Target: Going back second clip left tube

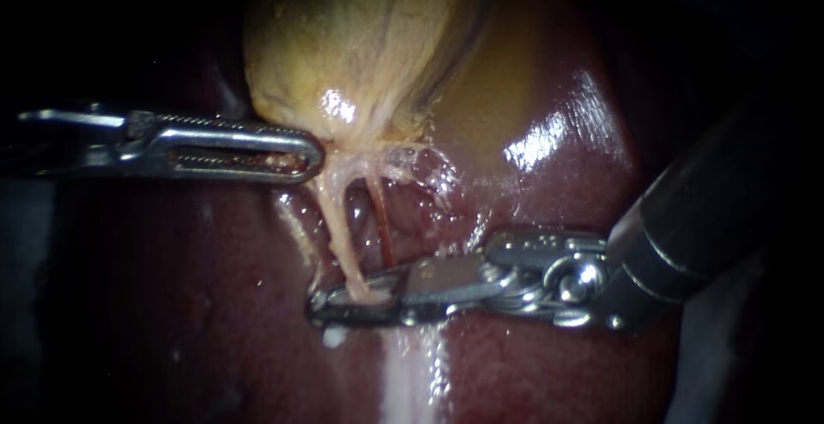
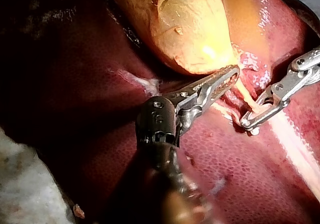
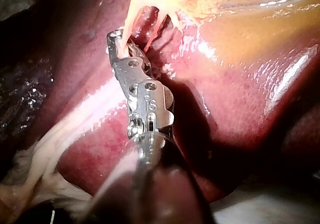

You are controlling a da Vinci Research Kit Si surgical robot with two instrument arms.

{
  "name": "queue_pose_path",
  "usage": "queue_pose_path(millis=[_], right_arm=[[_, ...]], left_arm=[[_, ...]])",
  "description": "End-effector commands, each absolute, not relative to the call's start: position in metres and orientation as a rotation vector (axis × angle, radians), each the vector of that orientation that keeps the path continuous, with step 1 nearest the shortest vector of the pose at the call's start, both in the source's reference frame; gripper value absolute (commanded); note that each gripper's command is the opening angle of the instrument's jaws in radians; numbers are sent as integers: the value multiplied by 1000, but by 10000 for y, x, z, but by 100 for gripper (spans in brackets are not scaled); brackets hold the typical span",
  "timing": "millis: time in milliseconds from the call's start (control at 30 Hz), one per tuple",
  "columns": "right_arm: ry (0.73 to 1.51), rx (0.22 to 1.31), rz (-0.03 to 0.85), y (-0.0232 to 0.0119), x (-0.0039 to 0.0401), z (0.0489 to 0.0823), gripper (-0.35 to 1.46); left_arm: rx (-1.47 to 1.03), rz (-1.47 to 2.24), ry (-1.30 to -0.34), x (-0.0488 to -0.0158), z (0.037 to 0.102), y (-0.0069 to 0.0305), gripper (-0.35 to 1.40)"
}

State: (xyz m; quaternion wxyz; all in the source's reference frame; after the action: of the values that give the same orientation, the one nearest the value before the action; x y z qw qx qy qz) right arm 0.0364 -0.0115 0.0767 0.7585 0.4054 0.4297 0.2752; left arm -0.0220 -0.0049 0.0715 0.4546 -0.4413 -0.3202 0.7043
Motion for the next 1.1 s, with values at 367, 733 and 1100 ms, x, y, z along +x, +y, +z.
queue_pose_path(millis=[367, 733, 1100], right_arm=[[1016, 862, 550, -112, 368, 764, 22], [1083, 692, 457, -81, 363, 743, 49], [1094, 673, 421, -77, 337, 734, 49]], left_arm=[[-1089, 1738, -790, -220, 714, -49, -35], [-1089, 1738, -790, -220, 714, -50, -35], [-1089, 1738, -790, -219, 714, -50, -35]])
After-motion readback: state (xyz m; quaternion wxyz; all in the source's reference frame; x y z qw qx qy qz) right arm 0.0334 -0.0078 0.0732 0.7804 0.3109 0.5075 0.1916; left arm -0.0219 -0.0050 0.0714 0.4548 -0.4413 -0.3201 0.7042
